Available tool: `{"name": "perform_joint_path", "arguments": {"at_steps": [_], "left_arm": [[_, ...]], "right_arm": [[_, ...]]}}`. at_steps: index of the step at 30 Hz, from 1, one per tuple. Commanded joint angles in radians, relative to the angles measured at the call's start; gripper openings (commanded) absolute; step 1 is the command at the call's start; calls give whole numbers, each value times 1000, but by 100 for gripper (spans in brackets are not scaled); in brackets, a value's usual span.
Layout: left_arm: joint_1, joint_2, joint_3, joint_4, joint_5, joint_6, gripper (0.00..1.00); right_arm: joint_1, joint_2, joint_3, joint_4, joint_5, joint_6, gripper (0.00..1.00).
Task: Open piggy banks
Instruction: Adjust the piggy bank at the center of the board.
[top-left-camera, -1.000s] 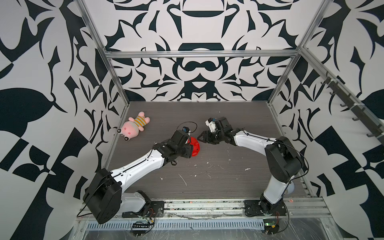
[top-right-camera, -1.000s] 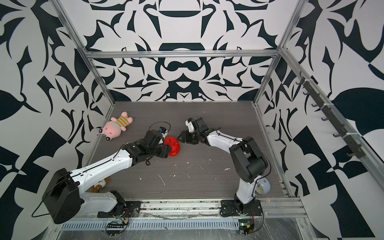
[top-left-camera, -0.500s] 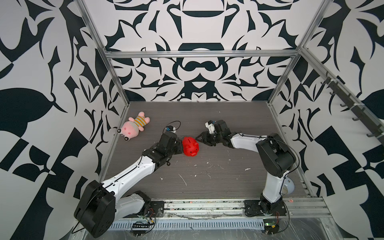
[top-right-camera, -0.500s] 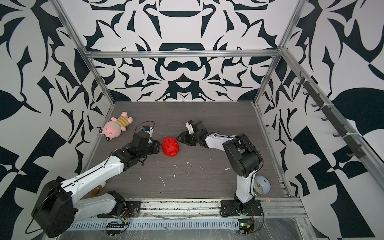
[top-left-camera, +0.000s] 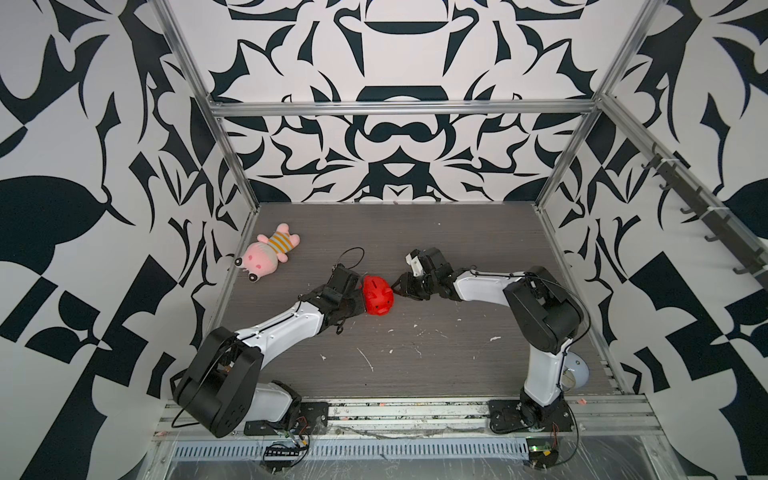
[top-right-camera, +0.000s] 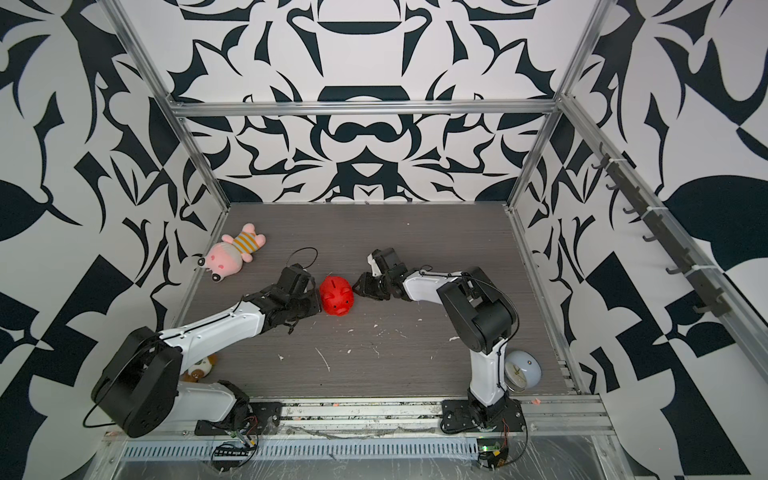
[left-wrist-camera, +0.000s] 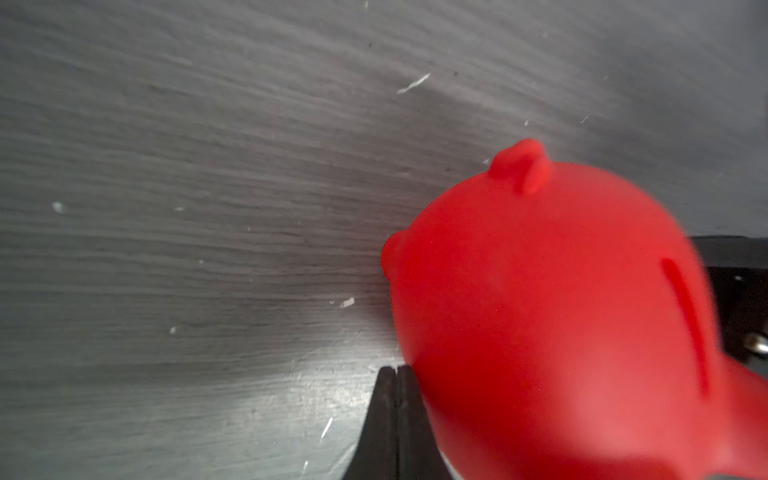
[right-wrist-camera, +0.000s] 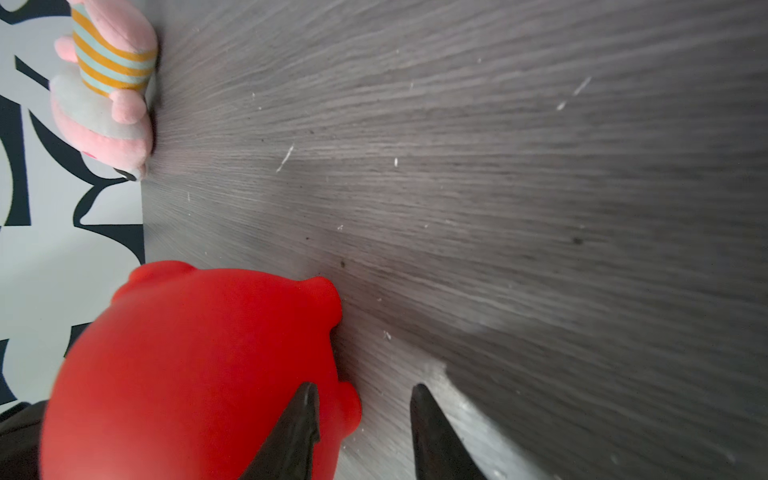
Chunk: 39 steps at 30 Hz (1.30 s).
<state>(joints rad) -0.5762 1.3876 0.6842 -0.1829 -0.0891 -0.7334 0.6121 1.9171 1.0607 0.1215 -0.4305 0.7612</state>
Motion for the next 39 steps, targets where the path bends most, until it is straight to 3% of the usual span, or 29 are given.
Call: {"name": "perform_joint_path", "arguments": {"at_steps": [1,11,18,31,33,36,39], "left_arm": [[-1,38,37,-2,34,-11,0],[63,110,22,38,90,-27,0],[127,93,-29,59,102,-25,0],[128,168,-25,245,207,-89,3],[128,192,-15,280,223,-104,8],[128,206,8,258,223,-84,23],[134,176,10,203,186,-49,51]], "right_arm": [[15,-38,15,75,-35,9,40],[55,-154,24,60,-26,10,41],[113,-125,33,85,-27,57,41],[180,-116,79,213,-48,173,39],[189,-125,79,218,-45,179,39],[180,-171,70,121,8,104,40],[129,-227,42,61,28,47,42]]}}
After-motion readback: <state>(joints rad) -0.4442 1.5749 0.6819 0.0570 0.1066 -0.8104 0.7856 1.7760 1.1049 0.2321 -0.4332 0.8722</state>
